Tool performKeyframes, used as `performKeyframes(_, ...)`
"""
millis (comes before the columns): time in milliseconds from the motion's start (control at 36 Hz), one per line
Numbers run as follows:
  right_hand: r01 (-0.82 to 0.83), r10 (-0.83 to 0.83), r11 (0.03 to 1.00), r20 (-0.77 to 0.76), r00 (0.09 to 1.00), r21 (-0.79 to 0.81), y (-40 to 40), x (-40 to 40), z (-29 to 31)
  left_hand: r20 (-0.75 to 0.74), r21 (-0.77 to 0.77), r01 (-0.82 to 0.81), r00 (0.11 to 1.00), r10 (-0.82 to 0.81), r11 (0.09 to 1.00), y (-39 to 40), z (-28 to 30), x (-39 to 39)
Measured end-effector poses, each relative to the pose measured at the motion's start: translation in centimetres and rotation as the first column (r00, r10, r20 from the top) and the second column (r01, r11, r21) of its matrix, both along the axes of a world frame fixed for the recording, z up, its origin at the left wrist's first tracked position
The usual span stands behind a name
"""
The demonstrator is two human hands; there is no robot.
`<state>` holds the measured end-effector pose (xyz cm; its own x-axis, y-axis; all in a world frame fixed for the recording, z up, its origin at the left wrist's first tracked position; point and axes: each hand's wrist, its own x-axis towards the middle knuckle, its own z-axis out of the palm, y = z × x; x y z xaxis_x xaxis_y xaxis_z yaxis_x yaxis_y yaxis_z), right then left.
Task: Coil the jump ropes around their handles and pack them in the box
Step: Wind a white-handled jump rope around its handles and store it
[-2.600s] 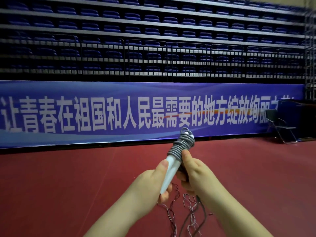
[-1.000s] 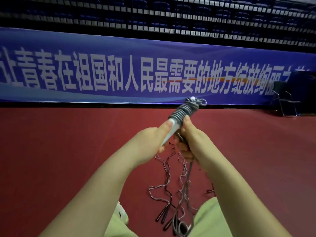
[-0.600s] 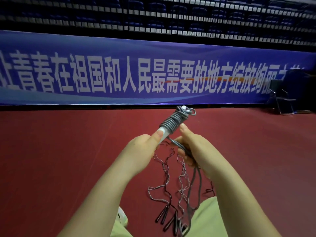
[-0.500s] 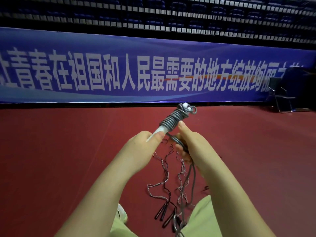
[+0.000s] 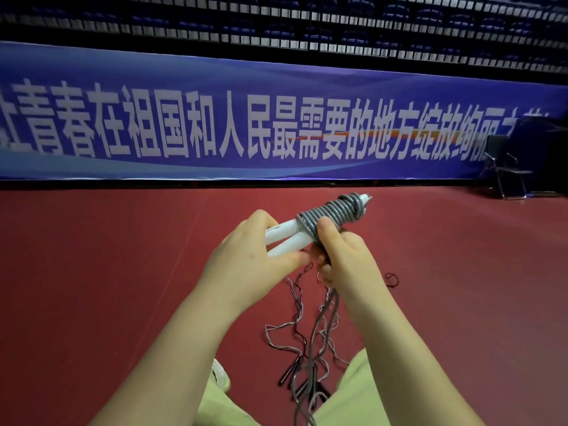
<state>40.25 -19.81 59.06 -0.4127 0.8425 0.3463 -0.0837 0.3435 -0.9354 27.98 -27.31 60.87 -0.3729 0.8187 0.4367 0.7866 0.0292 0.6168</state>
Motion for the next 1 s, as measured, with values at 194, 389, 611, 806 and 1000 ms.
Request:
performKeyframes(194, -0.037, 0.04, 0.999, -0.124, 0.991, 0.031, 0.0, 0.6, -0.1, 0.645, 0.006, 0.471, 0.672, -0.364, 0.882, -0.7, 0.8, -1.0)
performKeyframes(389, -0.047, 0.054, 0.961, -0.018, 0.998, 0.272, 0.2, 0.7, 0.0, 0.95, 0.185, 0.719, 0.044, -0.309, 0.67, -0.9, 0.1, -0.4)
performKeyframes(611, -0.004, -0.043, 0.918, 0.111, 0.993, 0.396, 0.5, 1.5, -0.1, 0.942, 0.123, 0.721, 0.131, -0.308, 0.682, -0.6, 0.1, -0.8)
performKeyframes(806, -0.097, 0.046, 0.963, 0.199, 0.979, 0.253, 1.3, 1.3, -0.6, 0.796, -0.007, 0.556, 0.507, -0.332, 0.831, -0.5, 0.2, -0.6)
performKeyframes(1000, -0.067, 0.024, 0.979, 0.221, 0.975, 0.19, 1.3, 1.6, -0.3, 0.451, -0.135, 0.363, 0.851, -0.269, 0.922, -0.4, 0.9, 0.4)
